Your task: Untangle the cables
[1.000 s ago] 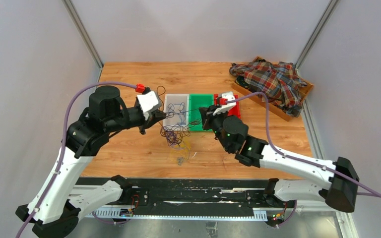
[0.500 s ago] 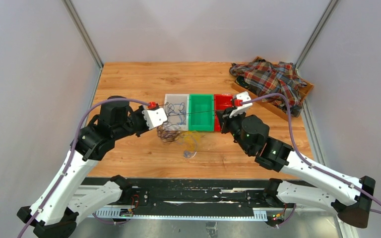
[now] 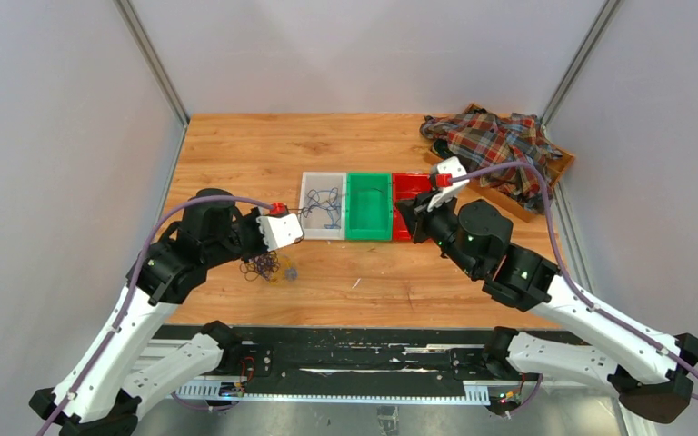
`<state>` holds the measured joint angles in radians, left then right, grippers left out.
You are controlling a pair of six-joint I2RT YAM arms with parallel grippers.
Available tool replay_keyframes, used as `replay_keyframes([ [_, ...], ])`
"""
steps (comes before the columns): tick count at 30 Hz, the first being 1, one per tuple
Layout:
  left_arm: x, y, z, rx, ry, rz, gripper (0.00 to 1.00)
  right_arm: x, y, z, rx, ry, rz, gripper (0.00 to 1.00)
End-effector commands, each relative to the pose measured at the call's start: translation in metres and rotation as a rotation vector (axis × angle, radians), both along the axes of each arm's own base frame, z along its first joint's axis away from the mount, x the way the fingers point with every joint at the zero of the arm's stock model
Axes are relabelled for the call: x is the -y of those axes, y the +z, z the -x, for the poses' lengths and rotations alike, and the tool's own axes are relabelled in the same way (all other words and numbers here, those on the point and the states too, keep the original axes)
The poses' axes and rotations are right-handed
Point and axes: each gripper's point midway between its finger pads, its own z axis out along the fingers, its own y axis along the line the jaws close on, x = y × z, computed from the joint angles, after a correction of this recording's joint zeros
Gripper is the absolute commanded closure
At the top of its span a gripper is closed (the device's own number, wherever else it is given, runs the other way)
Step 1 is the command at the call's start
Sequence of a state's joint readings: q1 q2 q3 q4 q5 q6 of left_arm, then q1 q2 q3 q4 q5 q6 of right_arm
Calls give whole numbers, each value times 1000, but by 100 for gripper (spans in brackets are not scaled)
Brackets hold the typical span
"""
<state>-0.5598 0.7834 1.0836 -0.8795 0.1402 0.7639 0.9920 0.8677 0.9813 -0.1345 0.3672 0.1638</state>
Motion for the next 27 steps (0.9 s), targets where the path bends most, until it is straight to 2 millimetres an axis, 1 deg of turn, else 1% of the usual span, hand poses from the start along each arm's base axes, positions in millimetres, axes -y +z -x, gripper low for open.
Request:
replay_keyframes([
  [1,19,20,25,-141,-16,187,100,-19,-5,8,-75,96,-16,89],
  [3,30,28,33,-188,-42,249,99,-23,-4,9,-76,114,-41,80],
  [6,37,38,41,-207,-83,297,99,-19,-1,12,-52,108,-105,68],
  [7,39,41,43,-205,-98,306,99,-17,-3,13,-49,103,-122,64],
  [9,41,45,47,-196,-124,311,99,-14,-14,15,-68,97,-147,59],
  [10,41,46,47,-190,-128,311,99,-16,-18,20,-77,120,-159,57],
  [13,41,47,44,-200,-112,317,99,-39,-23,43,-102,295,-230,49],
  [14,42,48,44,-206,-110,323,99,-47,-22,49,-97,341,-258,47],
  [17,47,52,47,-242,-107,364,99,-70,-24,67,-91,450,-294,44],
  [21,54,57,52,-276,-128,400,99,-106,-30,90,-79,569,-276,45],
  [23,55,61,53,-271,-139,405,99,-120,-38,87,-111,564,-267,47],
  [26,56,68,54,-264,-151,417,100,-137,-53,81,-140,563,-275,48],
  [27,57,71,55,-263,-155,424,99,-141,-53,80,-136,568,-289,48],
])
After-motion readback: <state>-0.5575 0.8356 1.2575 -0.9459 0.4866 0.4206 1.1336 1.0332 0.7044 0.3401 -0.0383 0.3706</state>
